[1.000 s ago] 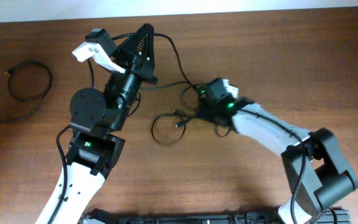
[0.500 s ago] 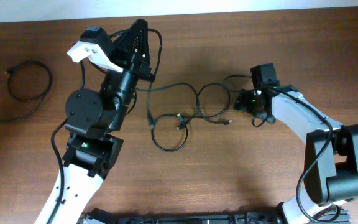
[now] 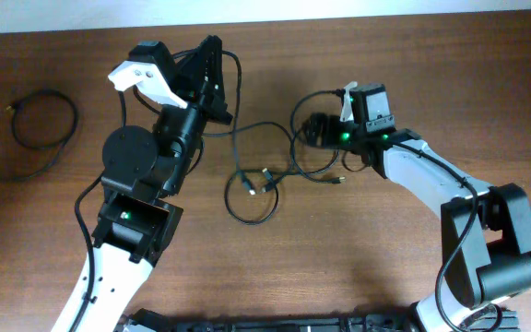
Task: Untangle cables
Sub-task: 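Raise both grippers together, lifting the remaining cables between them, then carry a cable far left with the left gripper, pulling it free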
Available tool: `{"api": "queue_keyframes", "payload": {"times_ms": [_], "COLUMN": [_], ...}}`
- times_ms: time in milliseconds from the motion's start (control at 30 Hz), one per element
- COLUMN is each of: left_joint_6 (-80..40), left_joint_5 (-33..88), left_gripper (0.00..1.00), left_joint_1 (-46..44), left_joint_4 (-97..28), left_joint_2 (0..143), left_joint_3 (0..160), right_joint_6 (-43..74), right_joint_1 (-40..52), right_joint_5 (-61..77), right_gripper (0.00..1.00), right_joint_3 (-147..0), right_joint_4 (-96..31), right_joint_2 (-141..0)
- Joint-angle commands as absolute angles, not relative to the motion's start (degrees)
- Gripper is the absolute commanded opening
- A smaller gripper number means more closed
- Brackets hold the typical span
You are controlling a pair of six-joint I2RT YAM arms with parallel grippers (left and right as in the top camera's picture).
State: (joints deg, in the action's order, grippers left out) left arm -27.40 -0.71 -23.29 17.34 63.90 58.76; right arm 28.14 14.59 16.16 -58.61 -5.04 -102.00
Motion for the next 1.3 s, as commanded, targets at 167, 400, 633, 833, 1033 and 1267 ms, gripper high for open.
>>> {"api": "queue_keyframes", "payload": {"times_ms": [167, 400, 633, 833, 1033, 1267], "left_joint_6": [-28.84, -28.84, -28.84, -28.82, -28.47, -16.93], "left_joint_5": [0.58, 3.68, 3.73, 4.73, 4.69, -10.87], "left_gripper": [0.00, 0.00, 0.00, 0.00, 0.00, 0.00], "left_joint_1": [-23.27, -23.27, -23.27, -24.75, -25.34, -25.34], "left_joint_4": [19.14, 19.25, 19.27, 19.44, 19.66, 17.52], "left_joint_2": [63.00, 63.00, 63.00, 63.00, 62.96, 62.98], "left_joint_3": [60.05, 60.07, 60.05, 60.05, 60.16, 64.18], "right_joint_6": [53.12, 61.43, 62.96, 63.70, 54.61, 42.39], "right_joint_1": [22.11, 22.11, 22.13, 22.11, 19.84, 7.99], "right_joint_5": [15.84, 16.78, 17.37, 17.37, 19.11, 12.69], "right_gripper": [0.81, 0.78, 0.59, 0.23, 0.04, 0.04], "right_joint_3": [-58.30, -58.30, -58.30, -58.30, -58.30, -58.30], "right_joint_4": [3.40, 10.74, 14.48, 15.94, 12.91, -18.37], "right_joint_2": [-107.48, -114.93, -115.52, -116.99, -117.03, -117.03]}}
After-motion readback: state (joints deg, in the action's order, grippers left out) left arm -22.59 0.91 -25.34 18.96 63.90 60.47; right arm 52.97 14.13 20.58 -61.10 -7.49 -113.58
